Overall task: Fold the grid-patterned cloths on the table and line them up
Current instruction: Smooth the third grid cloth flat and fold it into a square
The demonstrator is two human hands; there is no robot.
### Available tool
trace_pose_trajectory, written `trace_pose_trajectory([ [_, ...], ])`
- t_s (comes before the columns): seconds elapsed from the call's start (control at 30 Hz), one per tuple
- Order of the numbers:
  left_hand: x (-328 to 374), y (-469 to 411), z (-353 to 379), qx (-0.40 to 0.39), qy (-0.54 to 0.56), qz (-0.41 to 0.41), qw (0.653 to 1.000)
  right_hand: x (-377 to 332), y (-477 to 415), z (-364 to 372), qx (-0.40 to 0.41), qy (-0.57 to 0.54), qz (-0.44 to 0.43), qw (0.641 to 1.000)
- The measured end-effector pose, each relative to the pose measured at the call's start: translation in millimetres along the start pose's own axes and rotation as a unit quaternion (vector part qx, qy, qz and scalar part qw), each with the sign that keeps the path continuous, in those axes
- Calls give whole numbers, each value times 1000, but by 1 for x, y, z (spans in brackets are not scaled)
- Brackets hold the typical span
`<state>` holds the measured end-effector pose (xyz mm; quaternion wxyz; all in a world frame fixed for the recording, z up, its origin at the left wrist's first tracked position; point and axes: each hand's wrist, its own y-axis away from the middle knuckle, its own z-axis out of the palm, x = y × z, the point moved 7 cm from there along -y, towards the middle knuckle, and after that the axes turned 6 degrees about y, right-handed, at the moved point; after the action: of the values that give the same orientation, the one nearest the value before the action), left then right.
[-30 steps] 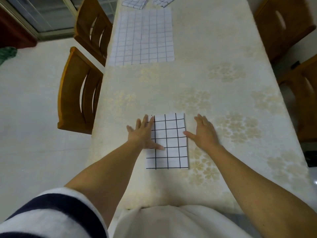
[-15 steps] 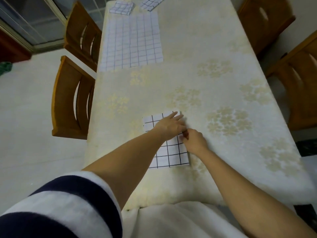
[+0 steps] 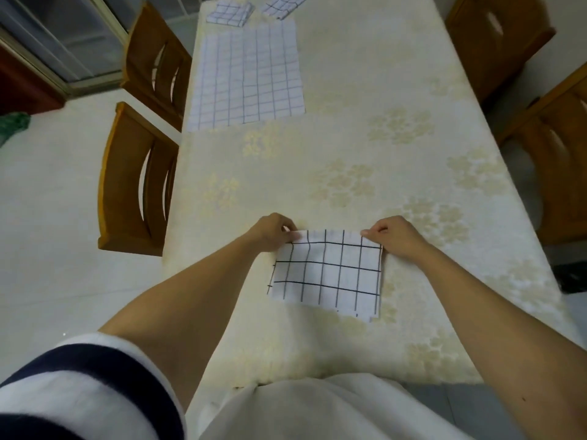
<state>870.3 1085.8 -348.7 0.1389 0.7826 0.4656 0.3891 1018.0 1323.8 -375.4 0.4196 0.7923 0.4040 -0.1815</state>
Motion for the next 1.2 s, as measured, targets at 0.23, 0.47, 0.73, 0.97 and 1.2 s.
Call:
trace_pose_trajectory([
  [0.23, -37, 7, 8, 85, 81, -68, 991, -5, -11, -6, 145, -8, 8, 989],
  [0.47, -13, 16, -3, 231, -73, 17, 970, -44, -3, 12, 232, 194, -94, 949],
  [0.73, 14, 5, 99, -5, -166, 141, 976, -67, 15, 121, 54, 394, -187, 898],
  [0.97, -5, 12, 96, -36, -202, 104, 973, -19, 19, 97, 106, 429, -114, 890],
  [1.2, -36, 34, 83, -46, -212, 74, 973, 11, 23, 64, 92, 440, -70, 891],
])
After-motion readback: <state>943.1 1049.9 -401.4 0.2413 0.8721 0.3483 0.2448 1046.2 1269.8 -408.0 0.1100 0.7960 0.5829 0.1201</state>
